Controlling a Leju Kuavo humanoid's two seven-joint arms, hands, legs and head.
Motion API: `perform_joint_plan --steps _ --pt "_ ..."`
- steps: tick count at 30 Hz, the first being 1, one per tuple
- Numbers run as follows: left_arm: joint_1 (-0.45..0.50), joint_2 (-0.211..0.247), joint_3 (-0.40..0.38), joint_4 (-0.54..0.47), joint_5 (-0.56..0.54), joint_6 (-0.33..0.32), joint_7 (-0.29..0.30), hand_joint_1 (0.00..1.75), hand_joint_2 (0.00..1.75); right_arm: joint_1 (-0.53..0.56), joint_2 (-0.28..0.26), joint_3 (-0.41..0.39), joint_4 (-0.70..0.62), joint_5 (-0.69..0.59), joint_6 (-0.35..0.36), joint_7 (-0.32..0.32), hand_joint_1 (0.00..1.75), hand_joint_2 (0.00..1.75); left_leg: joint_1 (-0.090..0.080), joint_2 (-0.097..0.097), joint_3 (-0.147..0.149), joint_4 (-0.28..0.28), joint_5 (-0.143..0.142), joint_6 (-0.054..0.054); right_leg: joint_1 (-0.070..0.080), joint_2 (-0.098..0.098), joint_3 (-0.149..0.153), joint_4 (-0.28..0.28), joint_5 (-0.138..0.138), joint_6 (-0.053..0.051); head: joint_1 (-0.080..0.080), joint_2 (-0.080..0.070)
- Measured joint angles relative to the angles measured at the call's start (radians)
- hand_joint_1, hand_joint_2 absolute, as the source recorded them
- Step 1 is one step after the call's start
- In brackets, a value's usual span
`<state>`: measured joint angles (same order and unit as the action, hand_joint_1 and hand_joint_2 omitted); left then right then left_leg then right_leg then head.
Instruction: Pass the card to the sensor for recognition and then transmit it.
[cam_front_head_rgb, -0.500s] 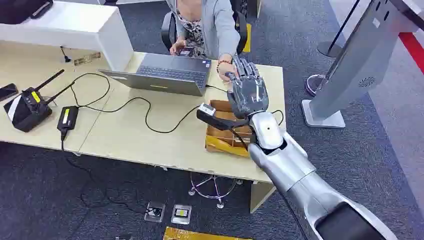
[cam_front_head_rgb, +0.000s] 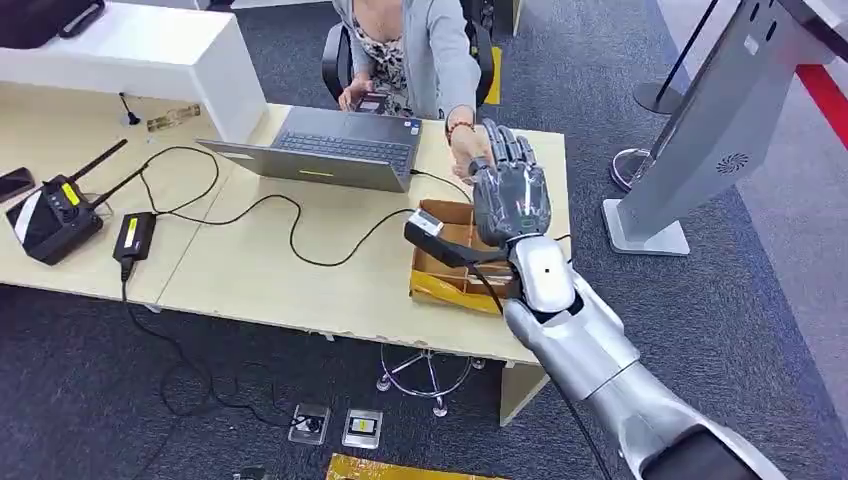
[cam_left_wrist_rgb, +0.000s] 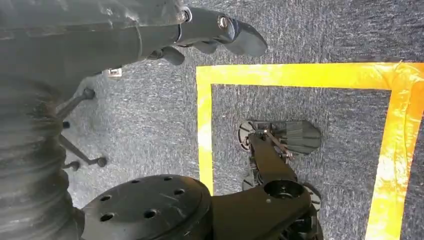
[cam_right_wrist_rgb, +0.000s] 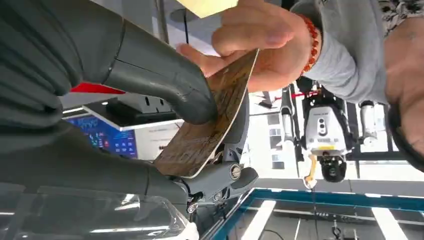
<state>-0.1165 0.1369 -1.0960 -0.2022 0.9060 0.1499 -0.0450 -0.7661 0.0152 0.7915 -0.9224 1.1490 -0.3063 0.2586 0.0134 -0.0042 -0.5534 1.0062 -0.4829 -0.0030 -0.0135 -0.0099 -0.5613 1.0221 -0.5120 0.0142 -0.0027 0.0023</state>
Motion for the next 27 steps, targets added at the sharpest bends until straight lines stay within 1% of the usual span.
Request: perform_joint_plan --steps 3,9,13,17,21,25,27 --pt "0.0 0.0 0.0 0.0 -0.001 -0.001 0.0 0.0 1.75 0.017 -0.019 -0.023 -0.036 0.01 0.016 0.02 1.75 1.75 0.0 0.001 0.0 0.0 0.0 0.0 0.0 0.0 0.0 0.0 0.0 0.0 -0.001 0.0" --pt "0.001 0.0 0.0 0.005 -0.001 -0.009 0.0 0.0 1.75 0.079 -0.105 -0.093 -0.138 0.028 0.061 0.042 1.75 1.75 0.0 0.0 0.0 0.0 0.0 0.0 -0.001 0.0 0.0 0.0 0.0 0.0 0.0 0.0" --pt "0.0 0.001 0.0 0.007 -0.002 -0.011 0.0 0.0 1.75 0.103 -0.138 -0.122 -0.178 0.035 0.076 0.051 1.75 1.75 0.0 0.003 0.001 0.0 0.0 0.0 -0.001 0.003 -0.001 0.0 0.001 0.0 0.0 0.0" --pt "0.002 0.001 0.0 0.008 0.005 -0.014 0.02 0.0 1.75 0.159 -0.197 -0.152 -0.226 0.04 0.137 0.05 1.75 1.75 0.0 0.001 0.0 0.0 0.0 0.0 0.0 0.0 0.0 0.0 0.001 0.0 0.0 0.0" --pt "0.002 0.001 0.0 0.008 0.016 -0.007 0.023 0.0 1.75 0.194 -0.23 -0.15 -0.239 0.061 0.182 0.029 1.75 1.75 0.0 0.004 0.0 0.0 -0.001 0.0 0.0 0.003 -0.001 0.0 0.001 0.0 0.0 0.0" --pt "0.001 0.0 0.001 0.008 0.024 0.012 0.025 0.0 1.75 0.203 -0.241 -0.125 -0.232 0.07 0.209 0.009 1.75 1.75 0.0 0.004 0.0 0.0 -0.001 0.0 0.0 0.005 -0.001 0.0 0.001 0.0 0.0 0.0" --pt "0.001 0.001 0.002 0.008 0.034 0.029 0.039 0.0 1.75 0.203 -0.242 -0.101 -0.227 0.058 0.211 -0.001 1.75 1.75 0.0 0.004 0.0 0.0 -0.001 0.0 0.0 0.005 -0.001 0.0 0.001 0.0 0.0 0.0"
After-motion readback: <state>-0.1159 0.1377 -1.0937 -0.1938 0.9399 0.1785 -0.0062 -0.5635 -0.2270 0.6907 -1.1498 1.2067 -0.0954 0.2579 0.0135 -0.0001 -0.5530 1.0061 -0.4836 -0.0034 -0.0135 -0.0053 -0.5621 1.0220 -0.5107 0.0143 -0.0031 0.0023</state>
